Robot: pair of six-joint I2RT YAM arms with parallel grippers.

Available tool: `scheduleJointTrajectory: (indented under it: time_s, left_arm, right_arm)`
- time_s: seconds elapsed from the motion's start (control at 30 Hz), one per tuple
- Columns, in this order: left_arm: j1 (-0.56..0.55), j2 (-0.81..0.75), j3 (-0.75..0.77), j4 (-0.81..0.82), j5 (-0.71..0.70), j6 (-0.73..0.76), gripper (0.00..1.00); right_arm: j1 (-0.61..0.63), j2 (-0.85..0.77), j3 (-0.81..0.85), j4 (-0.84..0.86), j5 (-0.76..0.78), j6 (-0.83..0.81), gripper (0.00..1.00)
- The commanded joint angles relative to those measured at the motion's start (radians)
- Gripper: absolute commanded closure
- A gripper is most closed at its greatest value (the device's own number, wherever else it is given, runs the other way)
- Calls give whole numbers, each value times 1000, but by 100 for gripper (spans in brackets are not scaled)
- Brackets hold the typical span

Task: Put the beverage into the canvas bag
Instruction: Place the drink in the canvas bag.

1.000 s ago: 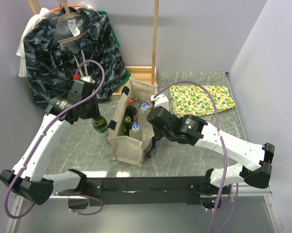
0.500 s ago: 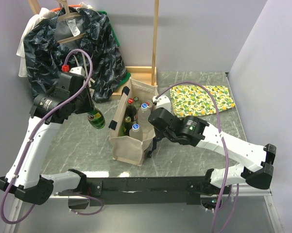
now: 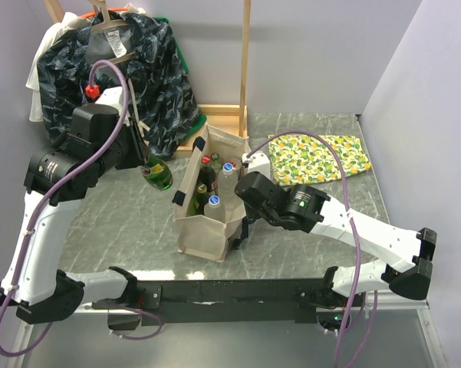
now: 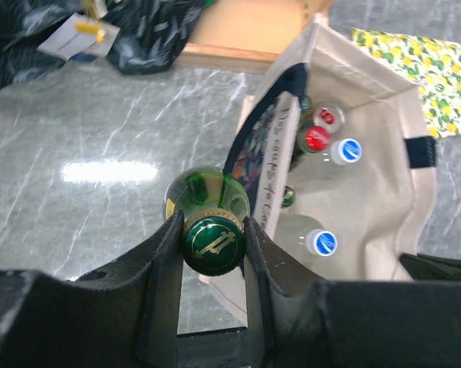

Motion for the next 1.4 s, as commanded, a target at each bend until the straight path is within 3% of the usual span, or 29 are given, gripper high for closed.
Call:
scheduleJointTrajectory:
  time_s: [0.0, 0.53, 0.97, 1.37]
  left_arm:
    - [-83, 31, 133, 93, -67, 15, 99]
    - [-271, 121, 365, 102, -84, 39, 99]
    - [-388, 135, 318, 172, -7, 45, 99]
    - [-540, 108, 163, 253, -52, -8, 99]
  right_arm:
    - [-3, -18, -12, 5, 42, -11, 100]
    - [-3, -4, -3, 31, 45, -18, 100]
    - [-3, 31, 91, 48, 56, -56, 100]
    - [-3, 69, 166, 65, 60, -91, 100]
